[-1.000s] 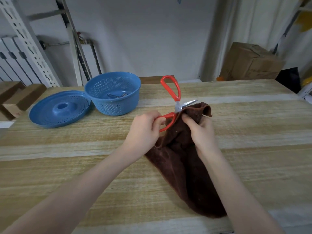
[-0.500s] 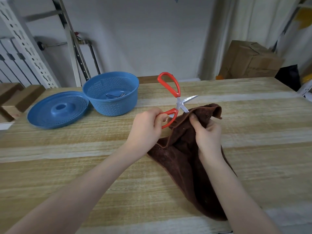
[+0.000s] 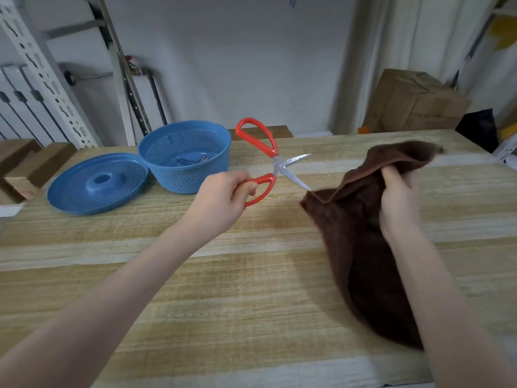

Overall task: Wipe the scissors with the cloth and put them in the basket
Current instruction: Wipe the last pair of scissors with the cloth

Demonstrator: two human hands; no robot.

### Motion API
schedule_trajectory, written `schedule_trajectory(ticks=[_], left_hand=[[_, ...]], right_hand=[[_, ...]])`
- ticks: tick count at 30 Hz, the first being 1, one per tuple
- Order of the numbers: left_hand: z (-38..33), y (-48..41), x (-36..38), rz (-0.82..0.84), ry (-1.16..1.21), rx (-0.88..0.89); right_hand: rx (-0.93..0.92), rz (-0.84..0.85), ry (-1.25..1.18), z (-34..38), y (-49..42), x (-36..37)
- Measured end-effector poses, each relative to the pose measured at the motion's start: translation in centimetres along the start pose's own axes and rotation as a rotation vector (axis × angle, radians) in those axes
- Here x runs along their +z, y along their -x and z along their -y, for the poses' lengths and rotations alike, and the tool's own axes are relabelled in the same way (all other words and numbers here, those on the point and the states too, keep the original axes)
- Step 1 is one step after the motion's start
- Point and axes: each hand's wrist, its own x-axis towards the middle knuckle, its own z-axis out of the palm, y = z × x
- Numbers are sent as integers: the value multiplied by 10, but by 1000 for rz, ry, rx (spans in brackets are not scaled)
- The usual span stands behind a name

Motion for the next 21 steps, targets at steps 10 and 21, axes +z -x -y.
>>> schedule_trajectory(ticks=[10, 21], left_hand=[[2, 4, -3, 170, -147, 200], [3, 11, 7, 140, -103, 184]], right_hand=[[-427, 591, 923, 14, 13, 54], [-317, 725, 885, 7, 11, 61]])
